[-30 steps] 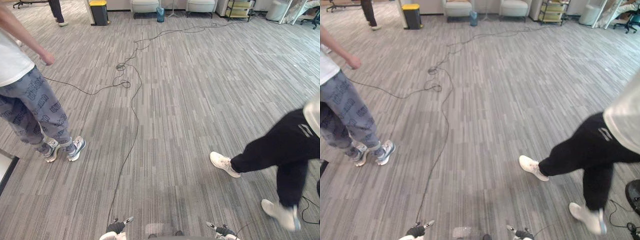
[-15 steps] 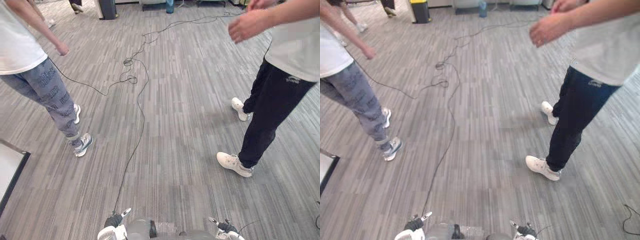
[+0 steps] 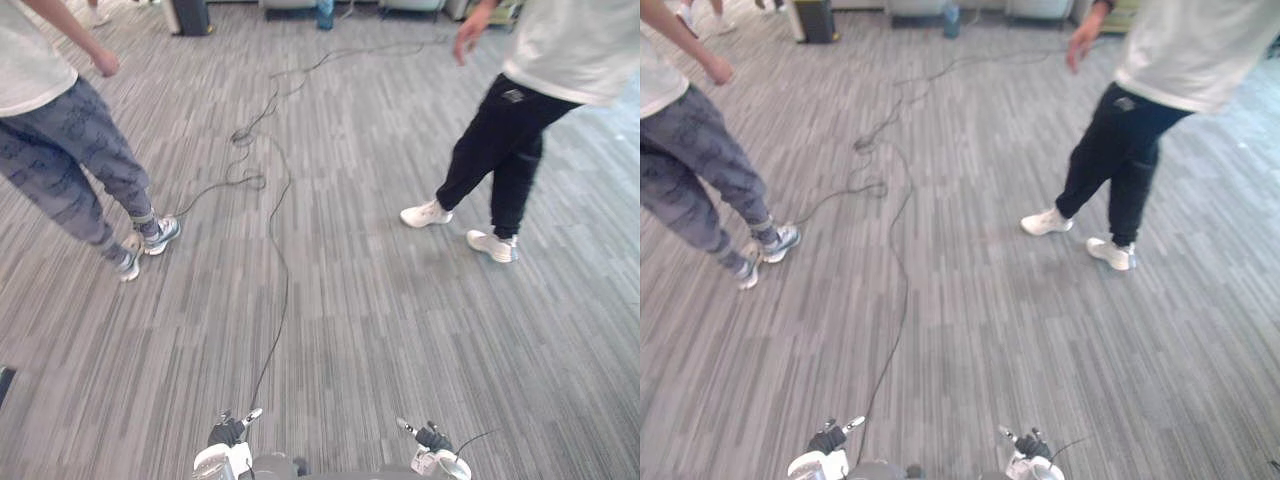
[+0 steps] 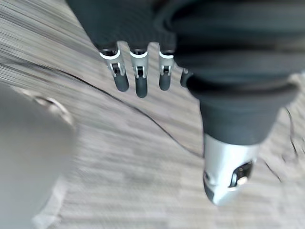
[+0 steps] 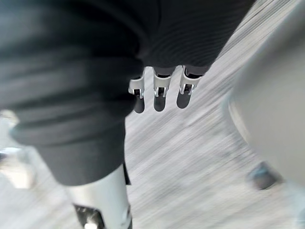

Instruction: Pick up cushions and gather them together orderly.

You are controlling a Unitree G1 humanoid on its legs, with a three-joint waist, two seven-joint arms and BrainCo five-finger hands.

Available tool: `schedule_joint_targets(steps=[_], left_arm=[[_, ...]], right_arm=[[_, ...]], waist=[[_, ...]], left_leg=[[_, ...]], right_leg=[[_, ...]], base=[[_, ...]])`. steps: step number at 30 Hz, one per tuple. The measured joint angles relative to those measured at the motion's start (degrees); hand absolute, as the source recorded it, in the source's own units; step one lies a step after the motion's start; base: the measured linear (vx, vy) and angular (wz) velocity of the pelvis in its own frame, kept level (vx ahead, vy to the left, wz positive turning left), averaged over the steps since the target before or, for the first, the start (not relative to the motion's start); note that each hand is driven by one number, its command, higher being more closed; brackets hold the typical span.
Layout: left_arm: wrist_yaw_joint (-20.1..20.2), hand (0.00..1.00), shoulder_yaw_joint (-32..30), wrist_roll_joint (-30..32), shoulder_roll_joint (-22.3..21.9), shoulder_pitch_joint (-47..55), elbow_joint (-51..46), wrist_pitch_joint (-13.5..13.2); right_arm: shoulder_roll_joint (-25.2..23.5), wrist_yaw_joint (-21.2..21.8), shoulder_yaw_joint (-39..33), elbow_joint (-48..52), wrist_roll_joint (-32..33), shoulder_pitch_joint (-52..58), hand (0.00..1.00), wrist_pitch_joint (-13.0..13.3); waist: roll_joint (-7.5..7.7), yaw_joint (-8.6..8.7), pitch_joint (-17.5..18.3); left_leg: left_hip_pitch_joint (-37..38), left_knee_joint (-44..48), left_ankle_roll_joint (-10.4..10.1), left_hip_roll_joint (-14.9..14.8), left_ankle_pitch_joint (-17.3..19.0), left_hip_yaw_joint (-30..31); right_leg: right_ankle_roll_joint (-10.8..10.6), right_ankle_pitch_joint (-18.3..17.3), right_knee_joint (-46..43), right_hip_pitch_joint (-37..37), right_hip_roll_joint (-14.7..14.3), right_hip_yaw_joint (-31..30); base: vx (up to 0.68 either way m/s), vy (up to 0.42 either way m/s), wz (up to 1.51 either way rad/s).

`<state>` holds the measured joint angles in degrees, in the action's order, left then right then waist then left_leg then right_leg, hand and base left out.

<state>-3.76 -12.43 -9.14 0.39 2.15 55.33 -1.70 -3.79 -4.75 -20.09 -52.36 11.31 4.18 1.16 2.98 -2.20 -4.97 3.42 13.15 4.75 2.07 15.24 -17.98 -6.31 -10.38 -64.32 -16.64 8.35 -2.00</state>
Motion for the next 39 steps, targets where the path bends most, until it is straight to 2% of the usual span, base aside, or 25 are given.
schedule_joint_targets(steps=[2,4,6,7,8,9,11,12,13,14,15,16,17,19,21,22,24,25,29,30,31,32,34,35,39], left_arm=[[0.0,0.00,0.0,0.0,-1.1,-1.4,0.2,0.0],[0.1,0.00,-0.2,0.0,-2.1,-2.8,1.5,0.0],[0.1,0.00,-0.3,0.1,-2.6,-3.9,2.5,0.0],[0.2,0.00,-0.1,0.2,-2.8,-4.5,3.3,0.0],[0.2,0.00,-0.2,0.2,-3.3,-4.9,4.0,0.0],[0.4,0.00,-1.0,0.2,-3.5,-4.8,3.8,0.0],[0.3,0.00,-2.1,0.5,-4.2,-5.0,3.7,0.2],[0.2,0.00,-2.1,0.5,-4.0,-4.3,3.7,0.2],[0.1,0.00,-2.5,0.4,-4.3,-3.3,2.5,0.2],[0.3,0.00,-2.7,0.1,-4.1,-2.9,1.7,0.2],[0.1,0.00,-4.0,0.0,-3.9,-3.0,0.8,0.0],[0.1,0.00,-3.9,0.0,-3.4,-2.6,0.0,0.0],[0.1,0.00,-3.9,-0.1,-3.2,-1.9,-1.3,-0.1],[0.1,0.00,-3.2,-0.9,-2.5,-1.8,-3.3,-0.5],[0.1,0.00,-1.7,-1.7,-2.7,-1.3,-4.1,-0.7],[0.1,0.00,-1.8,-1.7,-2.9,-1.3,-4.1,-0.9],[0.0,0.00,-1.9,-1.9,-2.8,-0.8,-4.9,-1.5],[-0.4,0.00,-1.7,-1.9,-2.2,-0.5,-4.8,-1.8],[-0.7,0.00,-1.7,-1.7,-1.9,-0.2,-5.1,-1.6],[-0.6,0.00,-1.6,-1.7,-1.7,0.4,-5.0,-1.7],[-0.7,0.00,-0.9,-1.6,-1.4,0.6,-5.0,-1.9],[-0.7,0.00,-0.6,-1.7,-0.6,-0.1,-4.7,-1.8],[-1.1,0.00,0.7,-1.8,-1.0,-1.2,-0.4,-1.2],[-1.1,0.00,1.1,-1.8,-1.3,-1.5,0.2,-1.0],[-0.9,0.00,1.2,-2.0,-2.4,-4.7,2.2,-0.1]], right_arm=[[-0.1,0.0,-0.1,0.8,0.0,-0.1,0.00,0.5],[0.0,0.1,-1.7,1.0,0.1,-0.8,0.00,1.0],[0.6,0.0,-3.0,-0.9,0.1,-0.8,0.00,1.1],[1.4,-0.1,-3.7,-2.9,0.2,-1.0,0.00,1.1],[1.7,-0.2,-5.2,-3.4,1.1,-1.6,0.00,1.1],[2.4,-0.5,-5.6,-3.5,0.9,-2.3,0.00,0.9],[2.7,-0.6,-6.0,-3.4,1.1,-2.3,0.00,0.9],[3.0,-0.7,-5.3,-2.6,1.1,-1.8,0.00,1.1],[4.3,-0.8,-3.4,-2.3,1.1,-1.5,0.00,1.1],[4.5,-0.8,-2.7,-2.4,1.2,-1.8,0.00,1.1],[4.3,-0.9,-2.0,-2.5,1.2,-2.3,0.00,1.1],[3.6,-1.0,-0.3,-2.9,1.2,-3.1,0.00,0.9],[3.1,-0.9,0.9,-2.9,1.3,-3.1,0.00,0.9],[2.0,-1.0,2.4,-2.7,2.4,-3.1,0.00,0.9],[1.3,-1.1,2.0,-2.6,2.4,-2.8,0.00,0.7],[1.2,-1.2,1.7,-2.6,2.3,-2.7,0.00,0.7],[0.3,-1.4,1.3,-2.5,2.3,-1.8,0.00,0.5],[0.1,-1.4,2.0,-2.8,2.2,-1.0,0.00,0.3],[-0.4,-1.0,2.4,-2.4,2.1,0.1,0.00,0.2],[-0.4,-0.9,2.5,-1.8,2.1,-0.4,0.00,0.5],[-0.1,-0.7,3.1,-1.5,2.1,0.3,0.00,0.7],[0.2,-0.5,4.2,-1.4,2.1,-0.1,0.00,0.9],[0.5,0.0,5.5,0.3,1.9,0.5,0.00,0.5],[0.7,0.0,5.4,0.6,1.8,0.3,0.00,0.8],[0.1,0.0,0.4,1.9,0.6,0.1,0.00,1.6]], waist=[[0.35,0.50,-0.3],[0.50,1.80,-1.1],[0.22,2.58,-1.1],[-0.57,3.46,-1.7],[-2.06,3.76,-2.2],[-3.92,3.01,-3.0],[-3.89,3.60,-3.6],[-5.21,3.62,-3.4],[-6.66,3.30,-3.5],[-7.41,2.55,-3.6],[-7.17,1.71,-4.3],[-5.76,1.44,-5.2],[-4.70,1.11,-5.6],[-3.08,-0.42,-5.7],[-3.04,-1.00,-5.0],[-3.12,-1.01,-5.0],[-1.53,-1.53,-3.7],[-0.59,-1.07,-1.6],[0.98,-1.08,-0.6],[0.43,-1.36,-1.3],[0.15,-1.08,-0.2],[1.63,-1.27,-0.8],[0.76,-0.92,-0.9],[0.20,-0.48,-1.1],[-0.45,0.80,-1.8]], left_leg=[[4.1,-3.2,-1.0,-0.2,2.0,0.4],[7.7,-4.0,-1.2,-0.4,5.0,1.1],[11.1,-6.5,-1.7,-0.2,6.5,2.3],[13.1,-8.0,-1.7,-0.3,6.5,4.9],[14.3,-7.9,-1.9,-1.2,6.3,7.7],[14.3,-5.9,-4.8,-2.8,4.6,10.5],[13.3,1.7,-7.3,-0.9,-0.9,15.2],[10.1,12.4,-10.4,-1.2,-3.0,15.6],[3.1,29.2,-15.1,-3.0,-9.6,15.5],[-1.4,38.8,-14.8,-5.1,-10.7,14.4],[-6.2,47.0,-12.3,-7.3,-9.5,12.0],[-10.7,51.1,-8.7,-8.6,-7.3,9.9],[-13.3,51.0,-7.4,-9.4,-6.0,8.7],[-18.9,45.7,-7.3,-11.1,-3.0,6.4],[-21.5,26.6,-7.5,-11.2,-1.8,4.6],[-22.0,19.7,-7.7,-10.7,-2.4,5.1],[-23.4,12.0,-5.6,-7.9,-9.4,7.7],[-23.9,12.7,-4.9,-5.8,-6.1,7.1],[-21.9,22.4,-4.4,-6.6,-3.8,4.2],[-23.3,32.1,-2.7,-7.8,-4.0,3.9],[-19.1,17.8,-4.2,-6.1,-0.4,5.0],[-14.8,13.8,-7.1,-5.9,-0.9,2.9],[-7.1,9.2,-4.7,-5.2,0.4,-0.4],[-4.3,6.9,-4.0,-5.7,1.1,-1.6],[8.0,-2.7,-2.1,-5.8,3.0,-3.8]], right_leg=[[1.1,-3.0,1.3,-6.3,-1.7,4.3],[2.6,-3.9,13.2,-10.1,-3.4,10.3],[4.9,1.0,33.0,-10.4,-6.3,13.1],[8.2,6.7,37.7,-10.2,-8.0,12.7],[11.7,7.3,37.9,-9.1,-9.6,12.4],[13.4,5.6,36.8,-7.9,-9.2,13.4],[13.1,0.5,29.5,-7.8,-6.7,14.9],[11.4,-1.8,31.5,-4.0,-7.1,15.5],[12.2,-4.0,35.8,1.1,-8.5,14.8],[12.9,-4.5,37.6,3.7,-9.7,13.8],[13.3,-5.1,39.5,7.2,-10.6,12.2],[13.5,-5.7,42.3,12.1,-10.4,10.0],[13.3,-5.8,44.7,15.1,-10.2,8.6],[12.0,-6.5,48.9,20.0,-9.2,4.8],[9.6,-8.1,51.9,25.2,-6.6,0.5],[8.7,-9.2,52.7,26.9,-5.5,-0.7],[7.6,-12.3,53.6,29.0,-1.5,-4.8],[8.8,-10.9,53.3,28.3,0.2,-7.0],[3.9,-1.3,45.8,26.7,1.8,-16.0],[1.6,4.0,37.7,25.7,0.9,-18.0],[-4.4,7.3,26.3,20.3,0.9,-18.0],[-5.7,5.6,17.7,16.5,1.2,-17.4],[-0.1,-0.9,6.3,6.1,-0.6,-10.7],[1.0,-2.5,5.8,3.3,-1.7,-6.4],[4.5,-5.8,16.3,-6.7,-6.7,11.9]], base=[[0.38,0.052,0.02],[0.35,-0.016,0.09],[0.53,-0.040,0.37],[0.74,-0.066,0.63],[0.79,-0.078,0.37],[0.66,-0.104,0.22],[0.62,-0.147,0.27],[0.61,-0.134,0.14],[0.59,-0.082,-0.17],[0.63,0.016,-0.55],[0.60,0.053,-0.76],[0.60,0.043,-0.77],[0.55,0.062,-0.86],[0.51,0.140,-0.95],[0.68,0.297,-0.98],[0.64,0.353,-0.87],[0.59,0.379,-0.78],[0.69,0.420,-0.58],[0.66,0.395,-0.59],[0.53,0.284,-1.30],[0.44,0.270,-1.45],[0.21,0.101,-1.39],[0.29,0.094,-1.30],[0.35,0.155,-1.21],[0.46,0.150,-0.63]])
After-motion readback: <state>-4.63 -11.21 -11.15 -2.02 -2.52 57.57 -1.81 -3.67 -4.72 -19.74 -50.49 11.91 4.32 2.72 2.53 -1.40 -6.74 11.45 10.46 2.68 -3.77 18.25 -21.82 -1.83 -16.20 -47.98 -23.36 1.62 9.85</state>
